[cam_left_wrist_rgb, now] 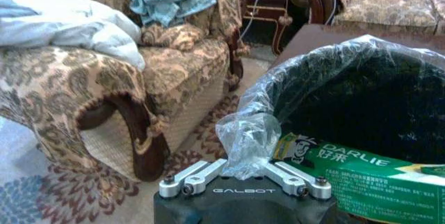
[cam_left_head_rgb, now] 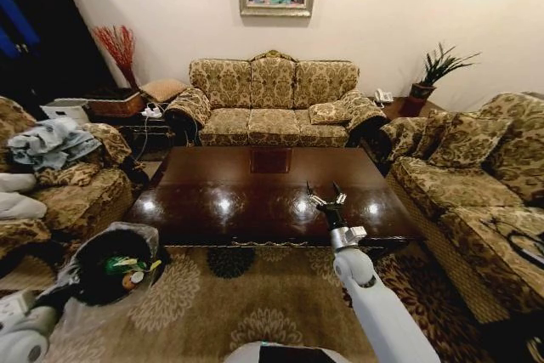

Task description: Move to the front of the table and place the trash on the table into the trash bin.

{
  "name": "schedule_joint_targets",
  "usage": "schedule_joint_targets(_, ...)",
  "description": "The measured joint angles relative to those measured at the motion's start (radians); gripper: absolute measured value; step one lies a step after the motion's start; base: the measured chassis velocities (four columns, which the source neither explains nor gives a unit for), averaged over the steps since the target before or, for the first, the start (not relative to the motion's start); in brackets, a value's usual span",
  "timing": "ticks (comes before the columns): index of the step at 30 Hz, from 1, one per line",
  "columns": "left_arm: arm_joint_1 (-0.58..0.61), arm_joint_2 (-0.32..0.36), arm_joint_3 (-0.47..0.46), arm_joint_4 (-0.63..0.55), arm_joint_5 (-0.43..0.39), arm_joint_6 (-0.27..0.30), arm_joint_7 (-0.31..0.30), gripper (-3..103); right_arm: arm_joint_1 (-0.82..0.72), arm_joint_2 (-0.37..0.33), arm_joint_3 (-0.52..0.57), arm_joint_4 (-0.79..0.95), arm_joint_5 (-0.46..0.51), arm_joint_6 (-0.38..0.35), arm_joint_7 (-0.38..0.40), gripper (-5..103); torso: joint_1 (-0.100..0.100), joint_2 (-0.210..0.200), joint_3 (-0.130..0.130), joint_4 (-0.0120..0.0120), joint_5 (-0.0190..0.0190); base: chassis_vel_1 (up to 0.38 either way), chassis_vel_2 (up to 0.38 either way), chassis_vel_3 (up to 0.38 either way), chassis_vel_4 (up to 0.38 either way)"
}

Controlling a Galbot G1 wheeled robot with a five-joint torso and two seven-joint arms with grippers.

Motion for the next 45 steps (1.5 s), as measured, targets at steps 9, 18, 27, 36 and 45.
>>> schedule_joint_targets(9, -0.032, -0.017, 0.094, 0.076, 0.06, 0.002, 0.028, 0, -0.006, 0.017, 0.03, -0.007, -0.008, 0.011, -0.012, 100, 0.002, -0.001, 0.001, 0.0005, -0.001, 0.0, 0.0, 0.0, 0.0)
schedule_joint_targets(18, -0.16, -0.048, 0.251, 0.214, 0.148, -0.007, 0.03, 0, -0.025, 0.012, 0.023, 0.028, -0.035, 0.007, -0.013, 100, 0.002, -0.001, 0.001, 0.0001, -0.0005, 0.049, -0.052, -0.059, 0.061)
schedule_joint_targets(27, -0.216, -0.042, 0.319, 0.354, 0.189, -0.061, 0.047, 0, -0.043, 0.022, 0.033, 0.047, -0.058, 0.032, -0.007, 100, -0.001, 0.0, 0.0, 0.0007, -0.0007, 0.19, -0.184, -0.187, 0.201)
schedule_joint_targets(36, -0.521, -0.019, 0.505, 0.843, 0.302, -0.29, 0.136, 0, -0.154, 0.03, 0.08, 0.115, -0.117, 0.065, -0.036, 100, 0.003, -0.001, 0.001, -0.0005, -0.0012, 0.039, -0.031, -0.036, 0.029)
schedule_joint_targets(45, -0.763, -0.061, 0.529, 1.213, 0.396, -0.371, 0.188, 0, -0.186, -0.014, 0.073, 0.155, -0.131, 0.038, -0.019, 100, 0.0, 0.0, 0.0, 0.0008, -0.0002, -0.026, 0.019, 0.017, -0.031)
